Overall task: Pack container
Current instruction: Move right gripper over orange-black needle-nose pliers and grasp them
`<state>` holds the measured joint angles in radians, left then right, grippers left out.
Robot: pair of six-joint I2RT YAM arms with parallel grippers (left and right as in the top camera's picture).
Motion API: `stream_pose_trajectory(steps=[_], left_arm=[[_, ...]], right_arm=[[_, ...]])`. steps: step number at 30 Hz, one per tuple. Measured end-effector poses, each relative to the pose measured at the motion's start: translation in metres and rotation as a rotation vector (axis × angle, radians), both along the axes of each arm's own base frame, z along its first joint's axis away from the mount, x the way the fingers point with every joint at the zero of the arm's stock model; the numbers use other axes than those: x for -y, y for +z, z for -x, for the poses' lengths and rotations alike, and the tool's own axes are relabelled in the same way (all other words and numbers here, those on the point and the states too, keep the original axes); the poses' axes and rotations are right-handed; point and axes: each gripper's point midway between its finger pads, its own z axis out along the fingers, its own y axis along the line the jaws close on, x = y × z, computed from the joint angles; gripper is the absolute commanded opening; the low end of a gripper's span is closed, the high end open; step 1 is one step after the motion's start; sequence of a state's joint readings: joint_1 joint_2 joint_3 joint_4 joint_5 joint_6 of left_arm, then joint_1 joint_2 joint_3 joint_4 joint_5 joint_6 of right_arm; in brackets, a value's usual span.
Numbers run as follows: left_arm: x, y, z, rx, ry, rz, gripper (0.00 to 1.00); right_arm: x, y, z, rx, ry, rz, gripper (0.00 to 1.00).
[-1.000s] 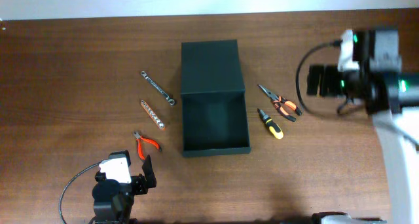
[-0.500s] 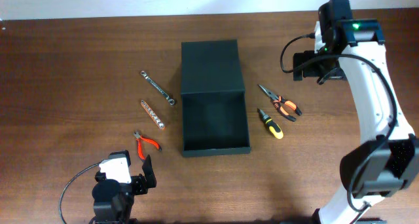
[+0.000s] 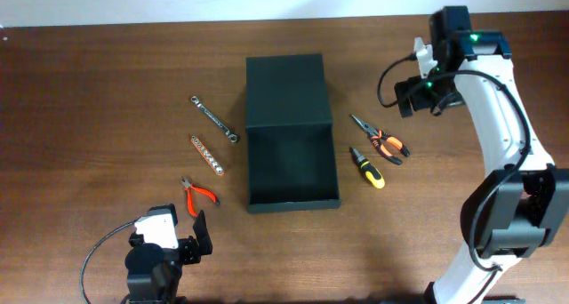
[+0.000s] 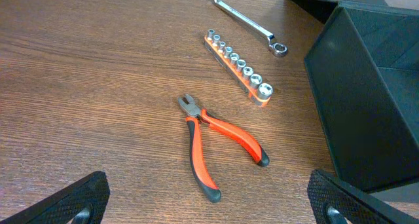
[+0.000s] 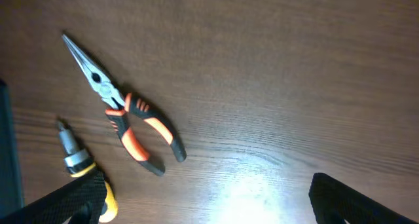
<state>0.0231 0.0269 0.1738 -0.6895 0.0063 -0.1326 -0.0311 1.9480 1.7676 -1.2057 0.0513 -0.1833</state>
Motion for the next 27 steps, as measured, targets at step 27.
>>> stream_pose_trajectory(steps=[27], left_arm=[[0.000, 0.000, 0.000, 0.000, 0.000, 0.000, 0.99]], right_arm=[[0.002, -0.104, 0.037, -0.108, -0.044, -0.101, 0.99]])
